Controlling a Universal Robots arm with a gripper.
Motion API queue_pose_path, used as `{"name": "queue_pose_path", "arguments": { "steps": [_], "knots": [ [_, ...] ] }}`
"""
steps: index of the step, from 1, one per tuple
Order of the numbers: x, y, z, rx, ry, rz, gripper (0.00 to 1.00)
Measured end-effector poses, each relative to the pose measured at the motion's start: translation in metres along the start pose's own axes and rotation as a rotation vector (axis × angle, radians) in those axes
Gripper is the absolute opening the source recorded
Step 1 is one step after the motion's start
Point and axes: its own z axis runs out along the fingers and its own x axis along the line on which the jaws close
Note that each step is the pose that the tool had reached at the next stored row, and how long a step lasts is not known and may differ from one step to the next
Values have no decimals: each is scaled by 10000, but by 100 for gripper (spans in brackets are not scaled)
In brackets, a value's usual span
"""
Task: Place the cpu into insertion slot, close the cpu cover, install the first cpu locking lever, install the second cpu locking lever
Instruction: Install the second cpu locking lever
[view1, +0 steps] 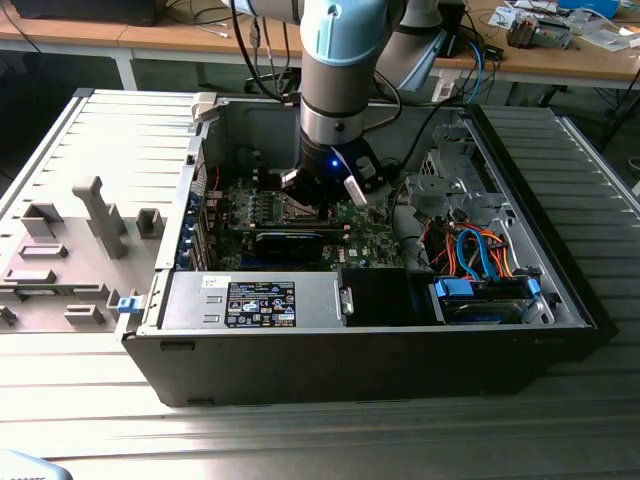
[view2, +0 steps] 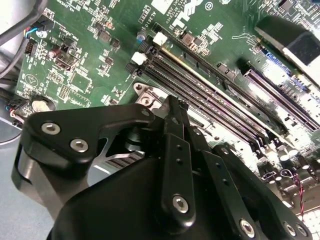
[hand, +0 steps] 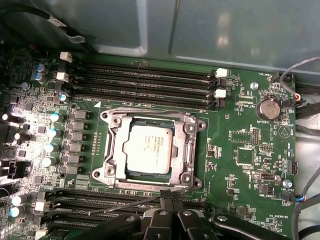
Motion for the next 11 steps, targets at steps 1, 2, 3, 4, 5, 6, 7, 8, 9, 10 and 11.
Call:
{"name": "queue_pose_path", "arguments": {
  "steps": [1, 2, 3, 4, 5, 6, 7, 8, 9, 10, 11],
  "knots": [
    [1, -8, -1, -1, 0, 0, 11],
    [1, -13, -2, 0, 0, 0, 11],
    [2, -16, -2, 0, 0, 0, 11],
    [2, -20, -3, -1, -1, 1, 11],
    [3, -23, -3, -1, 0, 0, 11],
    [3, -27, -4, -1, 0, 0, 11],
    [3, -30, -4, 0, 0, 0, 11],
    [3, -32, -5, -1, 0, 1, 11],
    [4, -36, -5, -1, 0, 0, 11],
    [4, -38, -5, -1, 0, 0, 11],
    [4, -42, -6, -1, 0, 0, 11]
  ]
}}
